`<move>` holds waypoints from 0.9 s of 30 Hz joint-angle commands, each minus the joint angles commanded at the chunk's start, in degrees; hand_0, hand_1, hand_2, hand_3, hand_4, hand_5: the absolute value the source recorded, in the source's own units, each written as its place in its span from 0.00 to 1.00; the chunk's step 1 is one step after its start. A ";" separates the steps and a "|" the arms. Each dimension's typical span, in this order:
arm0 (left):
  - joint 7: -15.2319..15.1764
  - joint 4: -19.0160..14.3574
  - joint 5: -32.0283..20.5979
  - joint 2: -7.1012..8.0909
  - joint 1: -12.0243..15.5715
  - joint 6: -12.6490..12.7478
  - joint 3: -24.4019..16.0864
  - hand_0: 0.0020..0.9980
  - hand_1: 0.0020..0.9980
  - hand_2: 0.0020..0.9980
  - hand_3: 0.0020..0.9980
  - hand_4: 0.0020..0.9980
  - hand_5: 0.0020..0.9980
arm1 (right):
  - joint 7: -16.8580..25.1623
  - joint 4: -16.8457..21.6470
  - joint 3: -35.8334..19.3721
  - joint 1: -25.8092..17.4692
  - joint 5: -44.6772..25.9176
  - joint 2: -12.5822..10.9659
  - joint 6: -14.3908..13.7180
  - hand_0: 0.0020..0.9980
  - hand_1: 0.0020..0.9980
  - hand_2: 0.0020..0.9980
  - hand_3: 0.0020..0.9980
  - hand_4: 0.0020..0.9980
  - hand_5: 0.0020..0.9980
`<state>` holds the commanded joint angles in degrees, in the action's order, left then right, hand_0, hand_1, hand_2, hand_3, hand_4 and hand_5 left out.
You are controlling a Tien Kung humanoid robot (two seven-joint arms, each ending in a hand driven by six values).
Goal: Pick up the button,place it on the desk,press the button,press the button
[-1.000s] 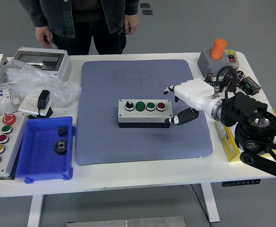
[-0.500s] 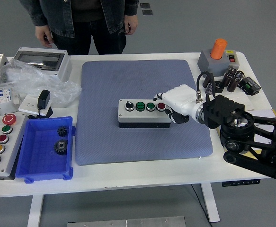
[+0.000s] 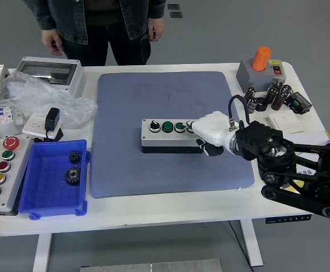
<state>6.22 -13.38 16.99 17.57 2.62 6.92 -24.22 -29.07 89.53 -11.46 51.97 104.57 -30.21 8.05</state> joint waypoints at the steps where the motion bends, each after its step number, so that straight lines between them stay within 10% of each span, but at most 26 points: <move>1: -0.01 0.00 0.00 0.00 0.01 0.01 -0.01 0.62 0.66 0.63 0.69 0.70 0.35 | -0.06 -0.10 0.19 0.03 0.00 0.05 0.08 0.55 0.45 0.25 0.88 0.33 0.00; 12: -0.06 0.01 -0.07 -0.04 0.06 0.14 -0.07 0.62 0.66 0.63 0.69 0.70 0.35 | 0.79 0.78 -0.78 0.11 -0.46 -1.02 -1.25 0.55 0.44 0.25 0.87 0.34 0.00; 27: 0.02 0.15 -1.10 -0.33 0.37 0.15 1.01 0.62 0.66 0.63 0.69 0.70 0.35 | 13.62 0.60 -18.57 -7.22 -12.39 -3.50 -16.92 0.51 0.44 0.26 0.84 0.34 0.04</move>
<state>6.24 -13.23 15.89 17.24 2.99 7.07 -23.21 -15.45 90.13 -30.04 44.75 92.18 -33.71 -8.86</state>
